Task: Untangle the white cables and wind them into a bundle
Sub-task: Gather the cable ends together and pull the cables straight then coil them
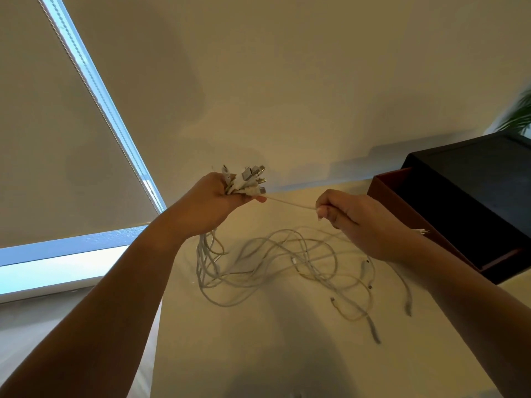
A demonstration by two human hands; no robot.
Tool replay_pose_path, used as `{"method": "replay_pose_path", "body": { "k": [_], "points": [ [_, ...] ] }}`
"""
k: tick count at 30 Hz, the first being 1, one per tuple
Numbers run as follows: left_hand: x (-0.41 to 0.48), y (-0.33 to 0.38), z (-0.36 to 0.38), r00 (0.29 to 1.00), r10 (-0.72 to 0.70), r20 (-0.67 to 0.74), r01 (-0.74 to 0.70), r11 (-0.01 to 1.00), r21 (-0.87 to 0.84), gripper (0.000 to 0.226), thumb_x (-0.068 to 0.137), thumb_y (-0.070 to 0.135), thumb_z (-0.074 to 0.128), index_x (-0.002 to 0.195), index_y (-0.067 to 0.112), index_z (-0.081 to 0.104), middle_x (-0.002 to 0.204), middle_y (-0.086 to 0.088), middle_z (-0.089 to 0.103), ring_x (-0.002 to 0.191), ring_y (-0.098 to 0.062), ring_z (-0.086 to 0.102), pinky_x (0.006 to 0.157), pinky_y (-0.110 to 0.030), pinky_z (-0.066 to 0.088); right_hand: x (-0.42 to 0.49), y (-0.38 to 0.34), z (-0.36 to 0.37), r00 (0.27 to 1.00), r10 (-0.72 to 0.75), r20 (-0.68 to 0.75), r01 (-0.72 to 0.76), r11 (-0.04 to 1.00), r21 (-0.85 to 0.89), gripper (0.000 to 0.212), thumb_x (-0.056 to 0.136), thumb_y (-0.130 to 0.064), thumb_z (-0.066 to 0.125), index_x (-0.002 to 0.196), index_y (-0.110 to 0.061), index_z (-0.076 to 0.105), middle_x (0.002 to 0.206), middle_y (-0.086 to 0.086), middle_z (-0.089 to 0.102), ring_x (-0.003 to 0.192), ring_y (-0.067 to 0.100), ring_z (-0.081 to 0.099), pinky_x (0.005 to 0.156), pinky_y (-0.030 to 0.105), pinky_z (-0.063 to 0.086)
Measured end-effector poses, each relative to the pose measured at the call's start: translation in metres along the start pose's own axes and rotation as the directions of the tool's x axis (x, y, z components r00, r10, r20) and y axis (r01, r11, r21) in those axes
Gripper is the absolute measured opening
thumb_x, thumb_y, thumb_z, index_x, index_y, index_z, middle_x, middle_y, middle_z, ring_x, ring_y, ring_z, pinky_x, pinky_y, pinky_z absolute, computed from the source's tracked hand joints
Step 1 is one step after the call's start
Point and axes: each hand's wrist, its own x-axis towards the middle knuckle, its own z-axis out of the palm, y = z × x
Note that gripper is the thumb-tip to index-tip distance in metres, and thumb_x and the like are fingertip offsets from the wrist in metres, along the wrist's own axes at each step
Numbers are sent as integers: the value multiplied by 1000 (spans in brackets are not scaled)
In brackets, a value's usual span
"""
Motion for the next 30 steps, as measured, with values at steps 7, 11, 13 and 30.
{"method": "replay_pose_path", "body": {
  "k": [7, 11, 13, 30],
  "points": [
    [2, -1, 14, 999, 39, -21, -38, 997, 60, 20, 93, 25, 60, 83, 36, 74, 73, 8, 63, 39, -7, 28, 40, -15, 27, 5, 25, 10, 985, 170, 30, -169, 985, -26, 21, 99, -15, 45, 83, -12, 58, 58, -31, 55, 60, -12, 52, 56, 16, 34],
    [0, -4, 19, 998, 48, -46, -45, 997, 64, 15, 91, 25, 63, 86, 36, 73, 68, 10, 62, 42, -6, 44, 47, -12, 31, 3, 39, 16, 968, 244, -53, -237, 965, 117, 27, 98, -25, 48, 74, -19, 59, 53, -12, 47, 48, 2, 41, 56, 22, 33],
    [-1, -7, 20, 997, 59, -54, -56, 996, 67, 16, 91, 23, 63, 86, 36, 72, 73, 15, 63, 50, -3, 54, 53, -11, 35, 3, 38, 17, 959, 272, -84, -252, 948, 194, 30, 98, -30, 48, 71, -21, 59, 54, -7, 43, 48, 6, 35, 55, 26, 32],
    [-2, -7, 39, 996, -3, -89, 4, 1000, 3, 17, 90, 17, 64, 96, 4, 73, 41, 25, 47, 37, -4, 36, 43, -12, 28, 19, 53, 25, 902, 390, -185, -386, 921, 61, 38, 101, -34, 41, 75, -13, 58, 60, -2, 49, 57, 16, 45, 57, 32, 34]
  ]
}}
